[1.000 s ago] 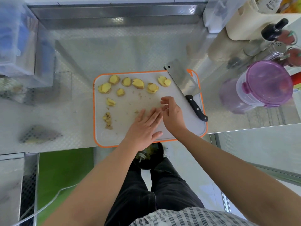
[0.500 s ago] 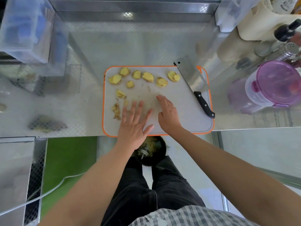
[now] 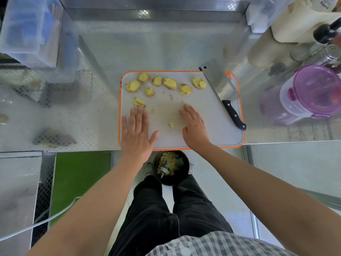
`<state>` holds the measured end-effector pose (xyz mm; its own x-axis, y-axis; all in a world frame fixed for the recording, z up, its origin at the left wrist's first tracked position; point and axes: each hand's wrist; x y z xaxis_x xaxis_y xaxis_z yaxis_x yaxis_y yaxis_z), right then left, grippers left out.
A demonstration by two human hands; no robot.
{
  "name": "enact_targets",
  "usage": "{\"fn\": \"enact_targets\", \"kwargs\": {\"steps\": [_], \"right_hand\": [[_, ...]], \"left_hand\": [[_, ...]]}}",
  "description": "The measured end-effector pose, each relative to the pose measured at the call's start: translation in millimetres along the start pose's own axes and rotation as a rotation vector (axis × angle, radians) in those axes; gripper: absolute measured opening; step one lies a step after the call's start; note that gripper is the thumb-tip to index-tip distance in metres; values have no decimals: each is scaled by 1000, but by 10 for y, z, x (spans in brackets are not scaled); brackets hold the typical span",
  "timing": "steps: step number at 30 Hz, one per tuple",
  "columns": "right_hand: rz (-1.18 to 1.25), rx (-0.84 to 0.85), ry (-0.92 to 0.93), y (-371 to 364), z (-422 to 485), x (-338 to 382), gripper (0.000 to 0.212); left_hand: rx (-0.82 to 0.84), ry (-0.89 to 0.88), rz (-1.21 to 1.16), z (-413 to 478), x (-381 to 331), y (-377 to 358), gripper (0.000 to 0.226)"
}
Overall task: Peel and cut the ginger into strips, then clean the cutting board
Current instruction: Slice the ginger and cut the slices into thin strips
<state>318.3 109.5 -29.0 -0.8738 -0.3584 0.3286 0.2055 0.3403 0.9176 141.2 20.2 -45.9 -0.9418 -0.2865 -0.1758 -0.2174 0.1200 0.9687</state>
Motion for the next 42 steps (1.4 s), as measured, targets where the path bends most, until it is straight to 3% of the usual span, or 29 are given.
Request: {"fn": "enact_targets", "kwargs": {"steps": [5,10,15,20,23,27,31,34,37,40,42], "right_hand": [[1,-35,52,-41,-23,127,62],[-12,-75,-9,-35,-28,94,57],[-68,-177,-26,-60,-20,204,43],[67,-130,-100,-139,69,300,24],[166,-125,-56,-183,142,531,12],[219,-113,25,-142,226,773,21],[58,-101,-149,-68,233,520,27],[-4,-29,-166,-89,231,528,19],[97,10,-96,-127,230,750,19],[230,-68,-84,-67,213,747,23],[188,-122,-170,-21,213,607,26]], "left_hand": [[66,-179,-78,83,-213,-10,67],[16,-20,-29,37,-20,23,72],[70,-93,-97,93,-116,49,68],[-76,-107,-116,-5,54,187,48],[-132,40,-201,18,144,278,48],[-126,55,-336,54,250,296,52],[-111,49,-362,77,305,310,55],[-101,52,-368,100,310,292,52],[-90,39,-389,117,308,277,50],[-95,49,-433,119,307,288,51],[-91,67,-473,111,315,297,55]]}}
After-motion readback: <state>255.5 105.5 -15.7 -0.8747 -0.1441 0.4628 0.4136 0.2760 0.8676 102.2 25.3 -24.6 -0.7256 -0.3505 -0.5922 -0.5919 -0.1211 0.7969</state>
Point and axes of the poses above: each hand's wrist, its own z-axis towards the middle knuckle, its own y-axis out of the back of the hand, x = y × z, and after that the axes turned 13 degrees about -z, right-handed
